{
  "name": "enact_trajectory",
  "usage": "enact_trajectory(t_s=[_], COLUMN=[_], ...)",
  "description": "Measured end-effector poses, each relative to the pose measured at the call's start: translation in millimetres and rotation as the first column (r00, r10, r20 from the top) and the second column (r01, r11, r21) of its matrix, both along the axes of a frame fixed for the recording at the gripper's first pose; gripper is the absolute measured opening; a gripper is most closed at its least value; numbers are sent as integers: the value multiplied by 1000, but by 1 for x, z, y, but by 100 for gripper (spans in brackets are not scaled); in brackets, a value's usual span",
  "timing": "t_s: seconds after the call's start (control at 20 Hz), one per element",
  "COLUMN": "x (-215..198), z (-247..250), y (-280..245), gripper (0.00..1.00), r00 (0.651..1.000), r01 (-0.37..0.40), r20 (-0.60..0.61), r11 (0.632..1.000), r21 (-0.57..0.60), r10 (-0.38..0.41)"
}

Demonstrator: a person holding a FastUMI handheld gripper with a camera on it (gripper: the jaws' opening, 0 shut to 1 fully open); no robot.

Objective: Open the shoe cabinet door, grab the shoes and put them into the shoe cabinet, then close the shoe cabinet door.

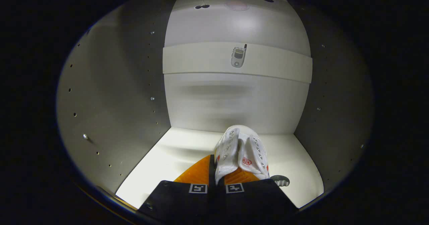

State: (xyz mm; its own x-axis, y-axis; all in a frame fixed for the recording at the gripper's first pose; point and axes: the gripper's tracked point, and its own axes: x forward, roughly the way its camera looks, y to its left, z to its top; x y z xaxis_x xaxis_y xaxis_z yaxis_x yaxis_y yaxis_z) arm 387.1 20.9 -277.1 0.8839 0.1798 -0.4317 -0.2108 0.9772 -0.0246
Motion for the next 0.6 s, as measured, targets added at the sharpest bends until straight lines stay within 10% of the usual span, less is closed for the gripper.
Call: enact_trajectory(t_s=[0.5, 0.6], x=[-12, -17], z=[7, 9], y=[3, 7], gripper=[39, 66], r00=[1000, 999], r01=[25, 24], r20=[12, 24], r11=[999, 998], r21=[45, 55], r10=[-25, -26])
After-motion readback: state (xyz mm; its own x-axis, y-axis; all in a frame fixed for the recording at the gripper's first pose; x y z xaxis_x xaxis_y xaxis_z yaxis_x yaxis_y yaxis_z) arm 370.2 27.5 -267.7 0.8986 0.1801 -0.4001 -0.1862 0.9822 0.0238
